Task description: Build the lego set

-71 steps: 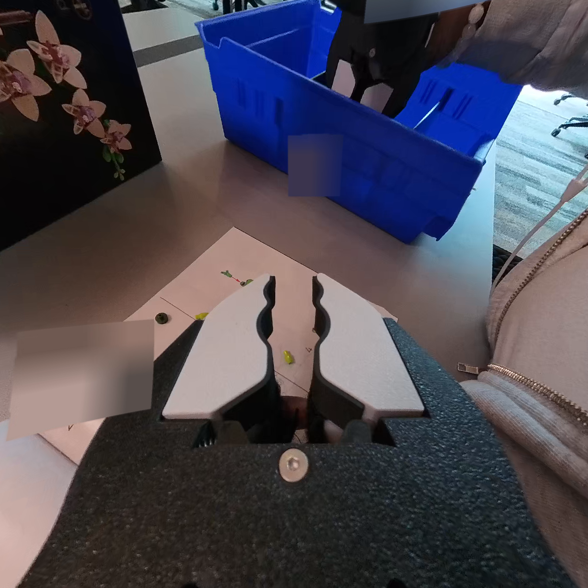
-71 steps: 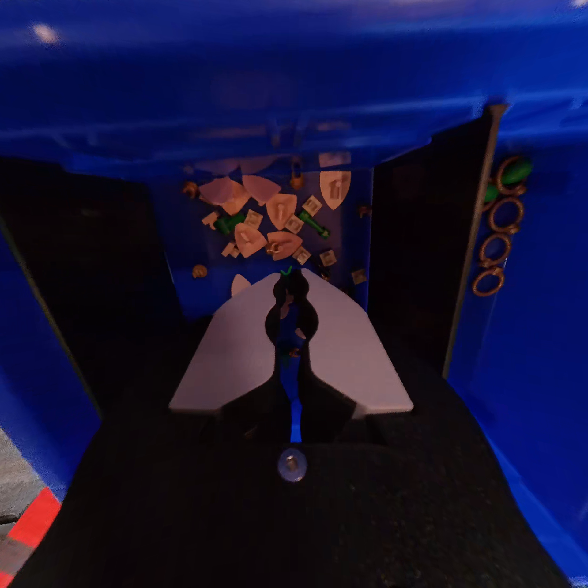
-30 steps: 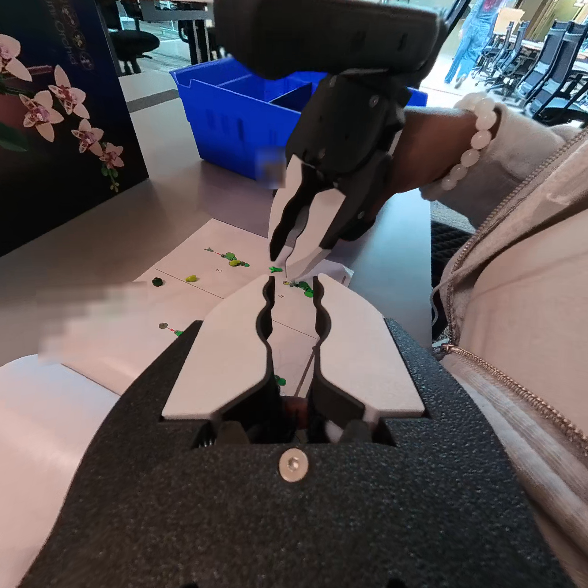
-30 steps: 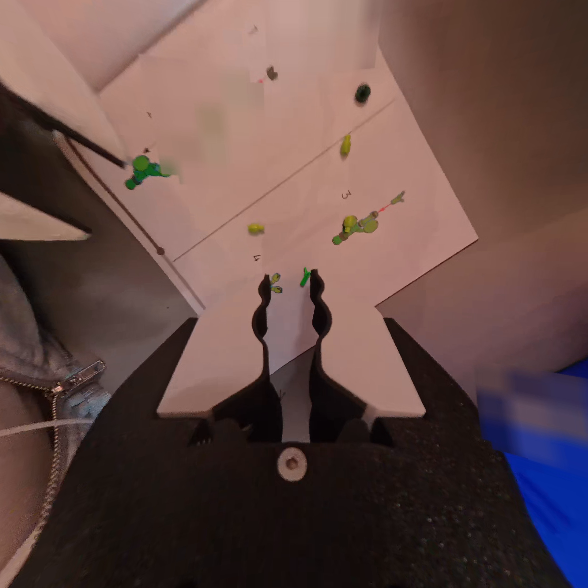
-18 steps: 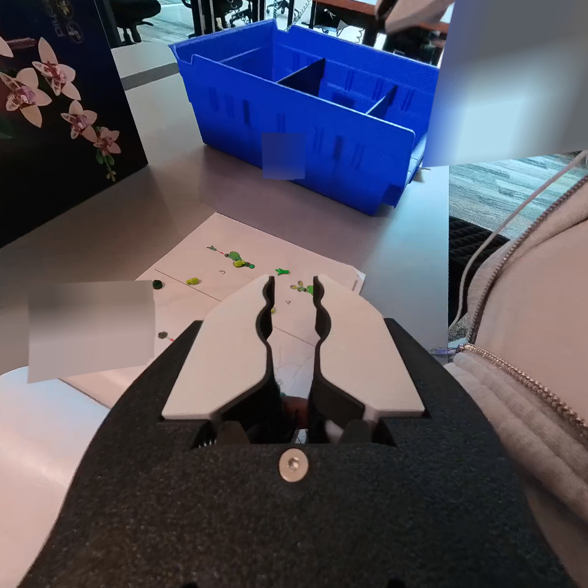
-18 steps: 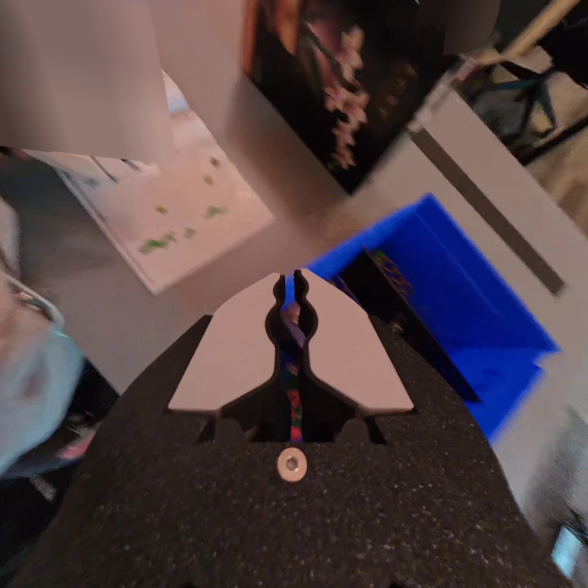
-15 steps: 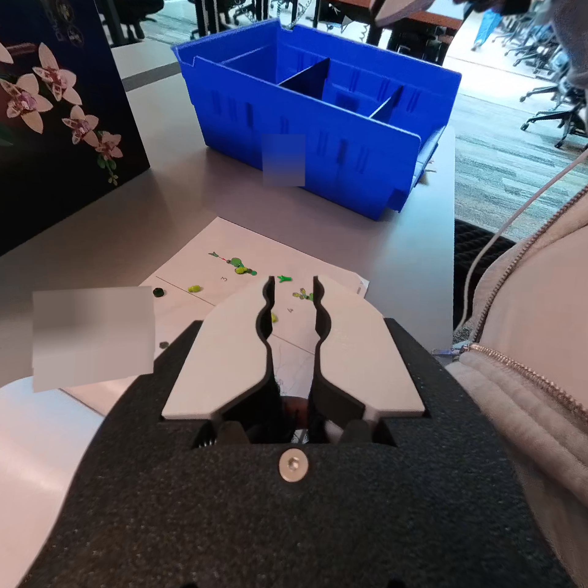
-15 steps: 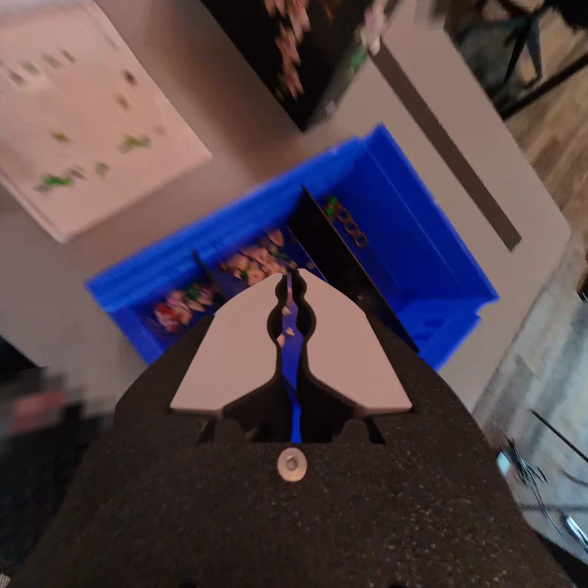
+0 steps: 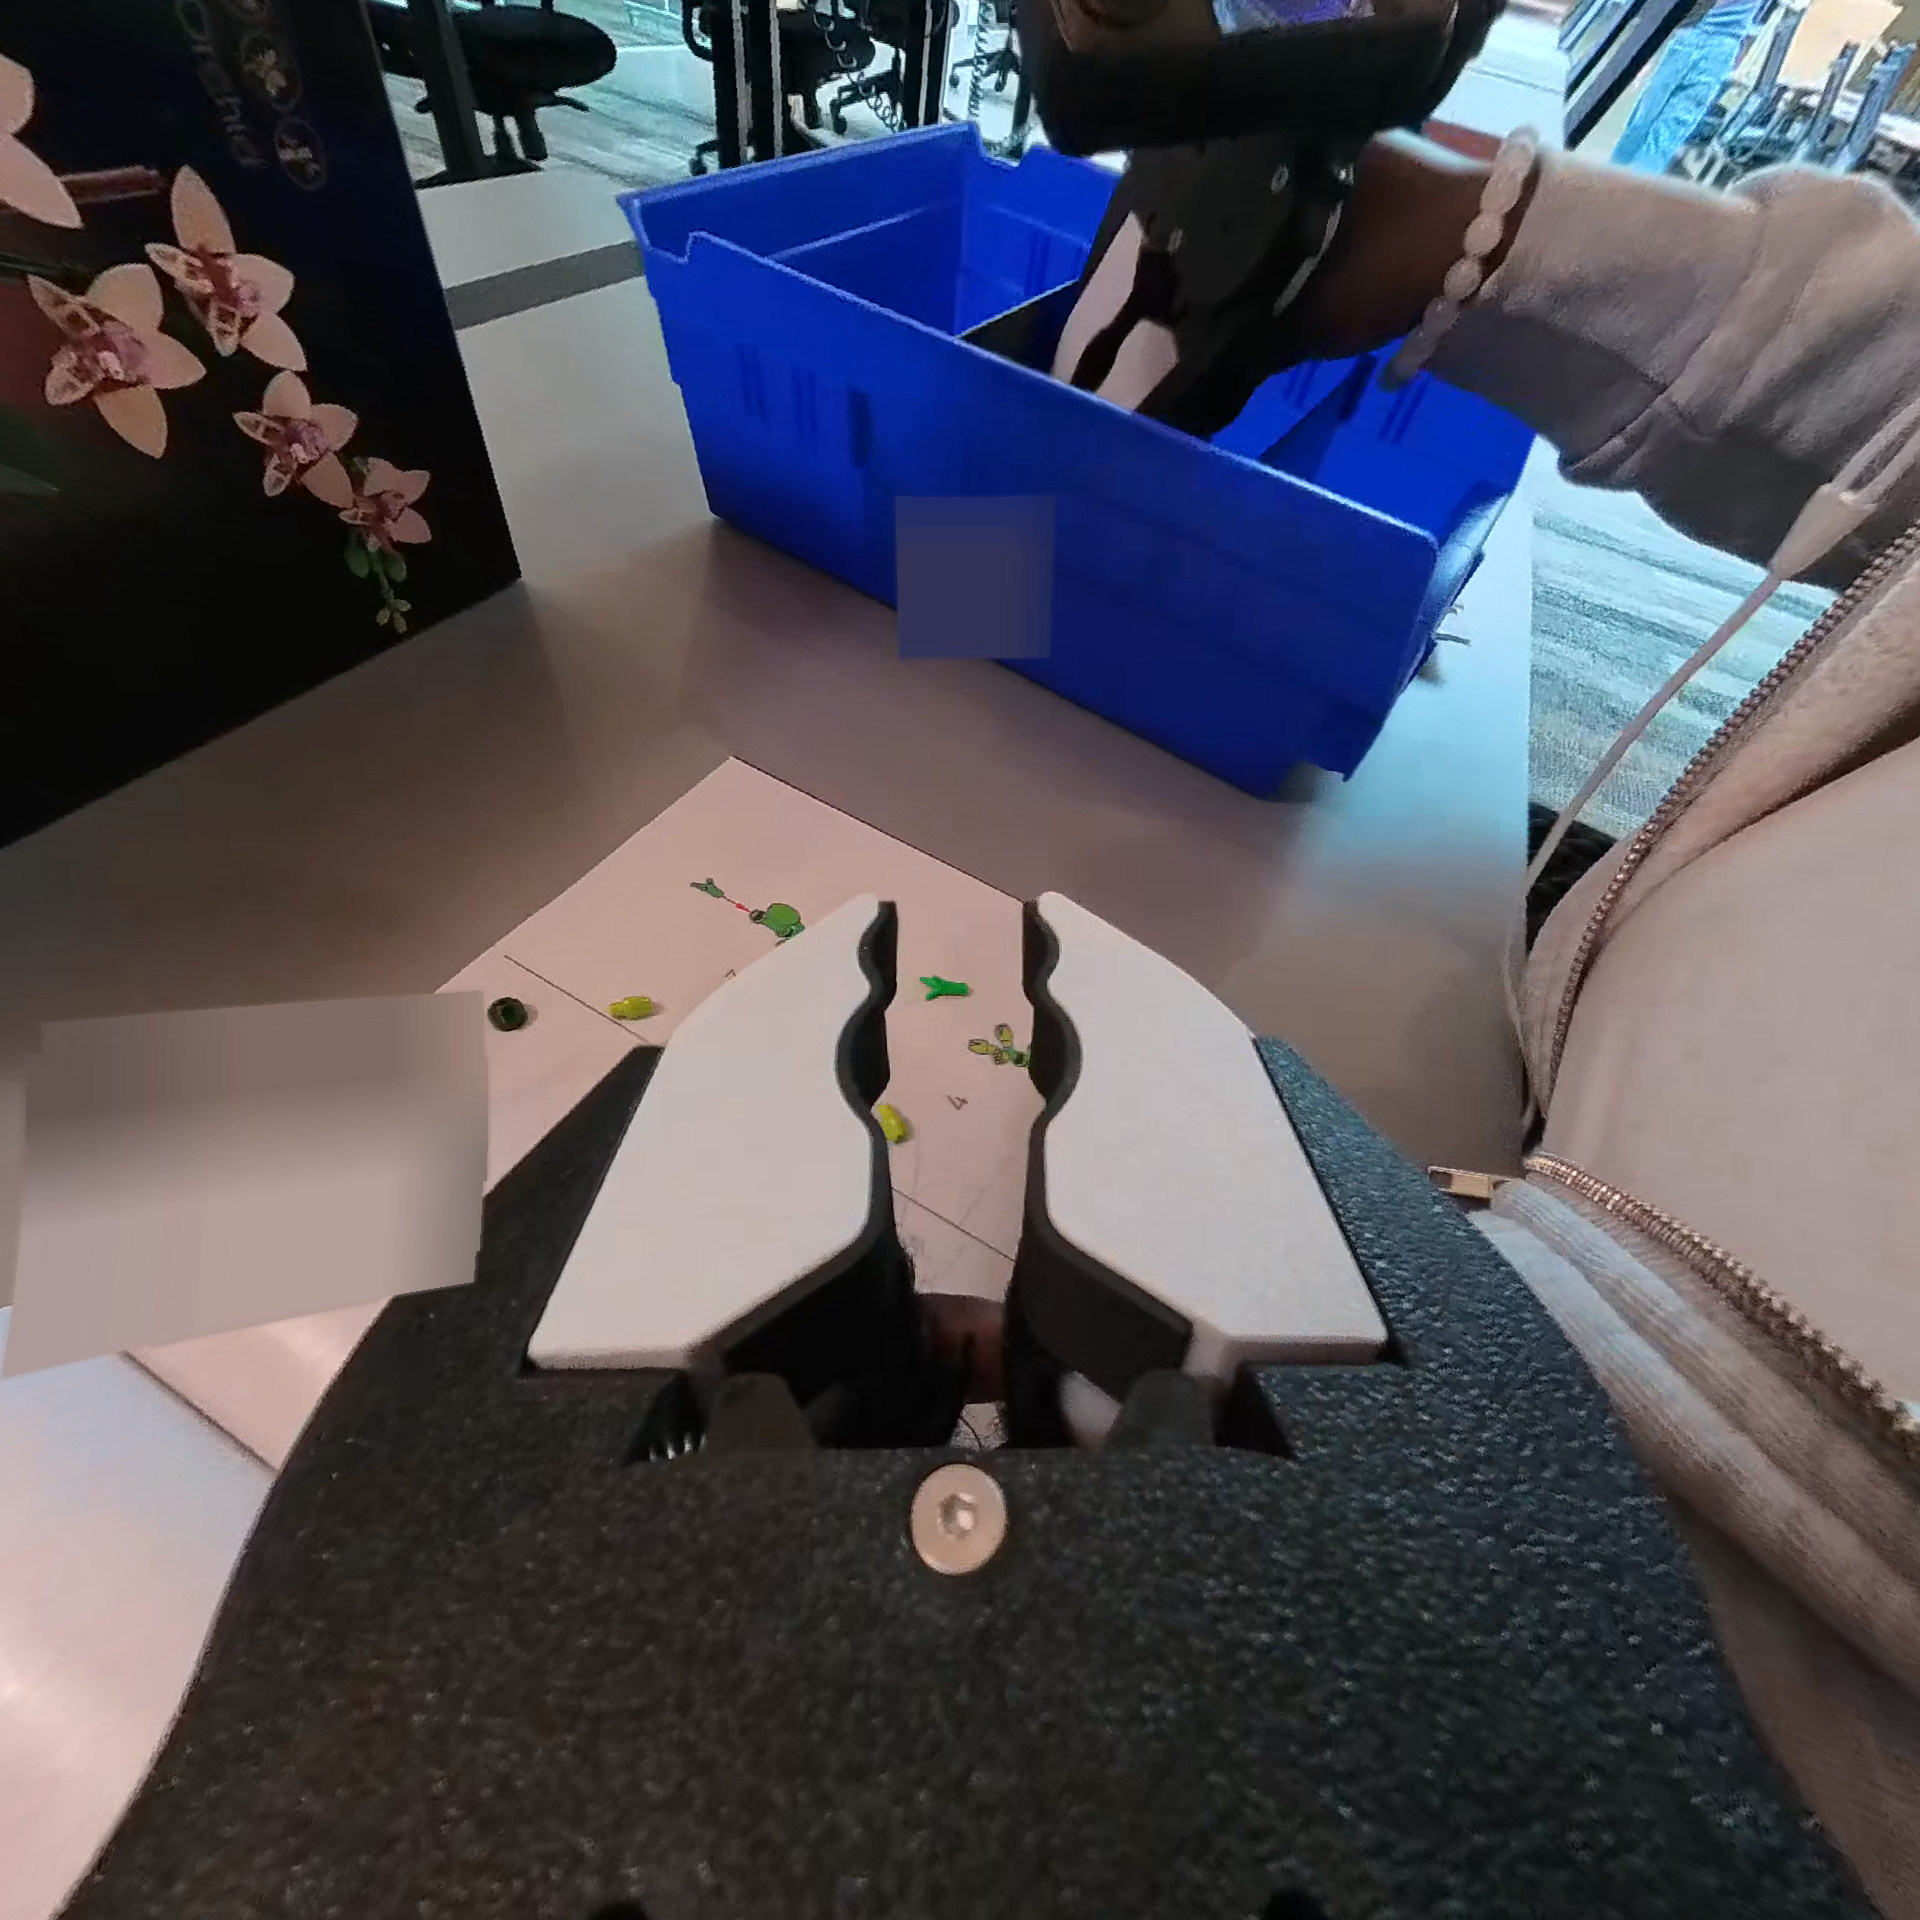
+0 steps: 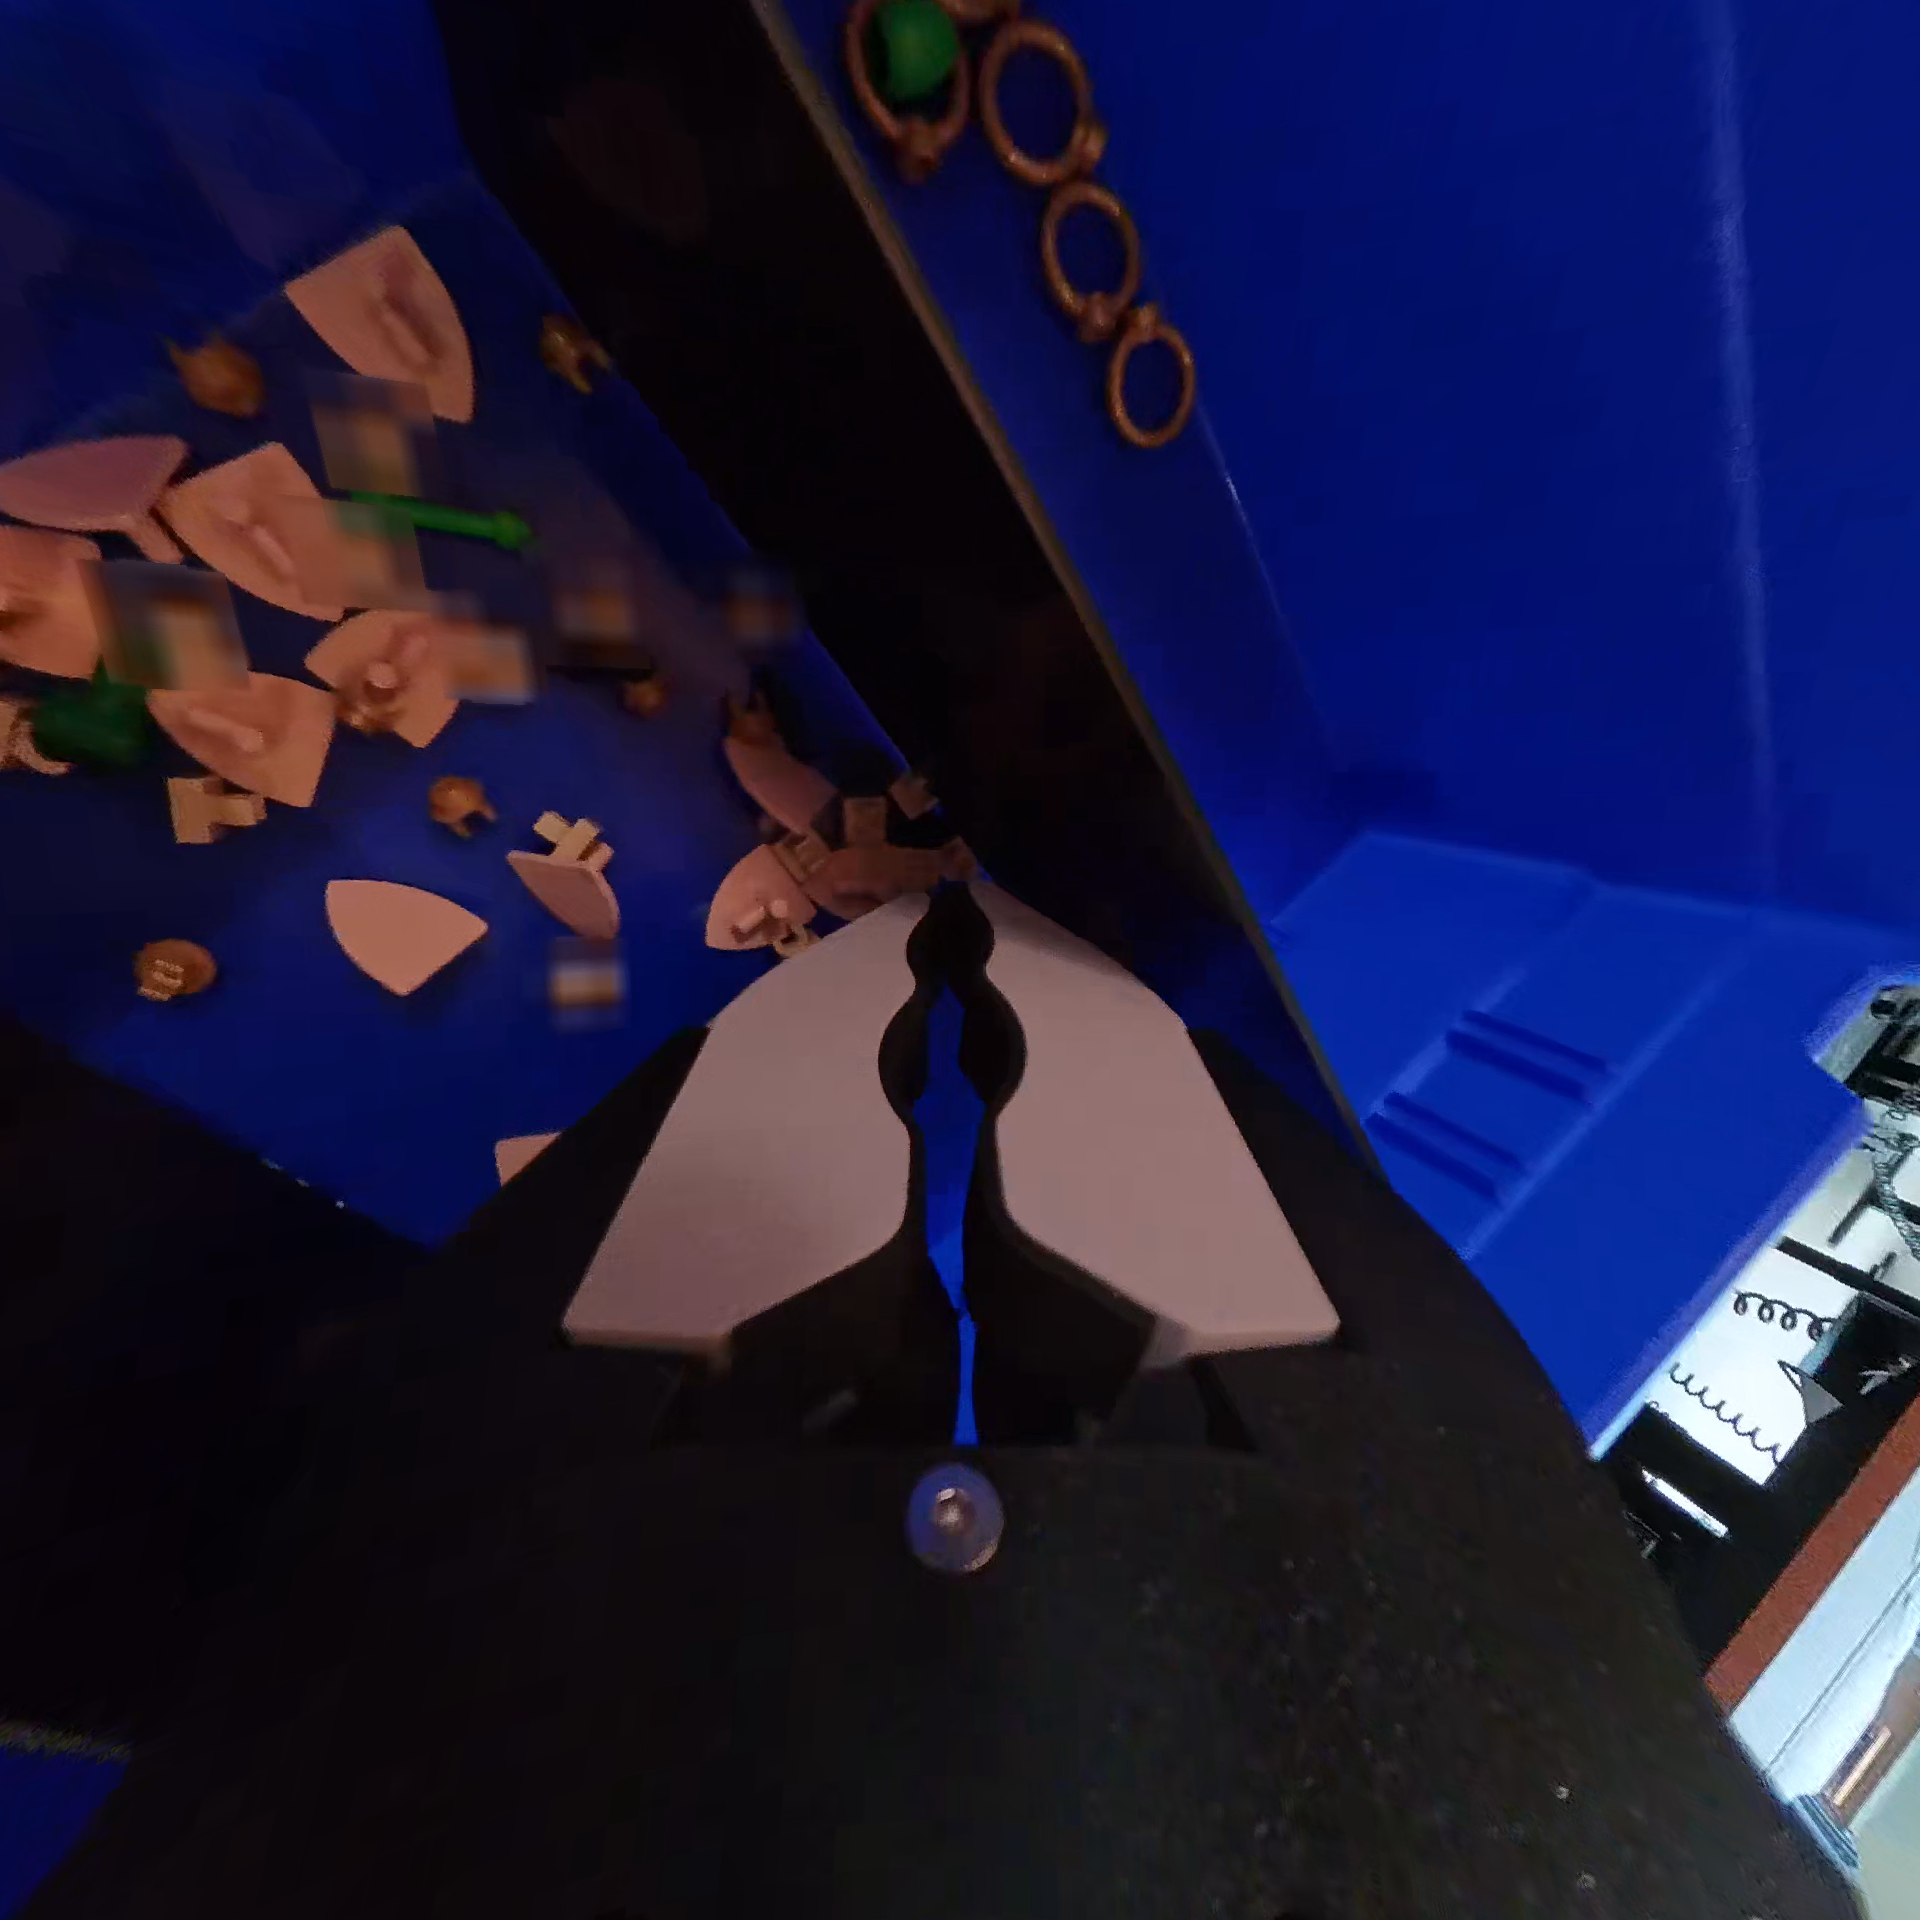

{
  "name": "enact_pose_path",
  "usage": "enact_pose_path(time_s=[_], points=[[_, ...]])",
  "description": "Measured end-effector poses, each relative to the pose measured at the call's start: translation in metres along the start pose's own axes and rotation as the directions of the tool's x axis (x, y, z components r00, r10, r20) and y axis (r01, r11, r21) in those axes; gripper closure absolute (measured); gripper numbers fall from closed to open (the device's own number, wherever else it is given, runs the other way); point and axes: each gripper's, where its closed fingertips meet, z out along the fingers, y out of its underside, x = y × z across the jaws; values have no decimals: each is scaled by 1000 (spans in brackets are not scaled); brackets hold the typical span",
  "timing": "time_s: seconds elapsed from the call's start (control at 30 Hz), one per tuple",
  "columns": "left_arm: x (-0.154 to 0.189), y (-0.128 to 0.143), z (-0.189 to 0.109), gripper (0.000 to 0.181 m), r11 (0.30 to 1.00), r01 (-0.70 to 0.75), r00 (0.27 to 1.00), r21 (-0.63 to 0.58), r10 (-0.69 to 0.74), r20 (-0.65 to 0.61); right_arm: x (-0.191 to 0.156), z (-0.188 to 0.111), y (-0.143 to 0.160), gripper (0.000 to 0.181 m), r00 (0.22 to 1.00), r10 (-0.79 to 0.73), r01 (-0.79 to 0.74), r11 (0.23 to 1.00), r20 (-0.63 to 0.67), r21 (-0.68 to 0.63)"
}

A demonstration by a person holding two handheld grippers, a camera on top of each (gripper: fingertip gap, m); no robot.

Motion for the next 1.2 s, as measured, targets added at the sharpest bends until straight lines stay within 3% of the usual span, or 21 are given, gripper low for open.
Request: enact_pose_path(time_s=[0.1, 0.2, 0.33, 0.6, 0.73, 1.2], points=[[-4, 2, 0, 159, 1000, 26, 1000, 3, -26, -5, -3, 6, 5, 179, 999, 12, -11, 1000, 31, -26], [-4, 4, 0, 159, 999, 33, 999, -1, -33, -12, -15, -6, 4, 176, 986, 57, -54, 998, 154, -27], [-3, 4, 1, 159, 999, 35, 999, 1, -35, -22, -1, -8, 11, 172, 998, 17, -13, 997, 65, -73], [-1, 6, 1, 159, 999, 32, 999, -3, -32, -31, -14, -9, 10, 170, 986, -14, 26, 997, 165, -67], [-1, 7, 2, 159, 999, 36, 999, -7, -36, -34, -9, -9, 3, 174, 989, -74, 80, 996, 130, -46], [-2, 9, 3, 159, 999, 43, 998, -12, -44, -36, -19, -1, 9, 174, 976, 13, 2, 998, 216, -65]])
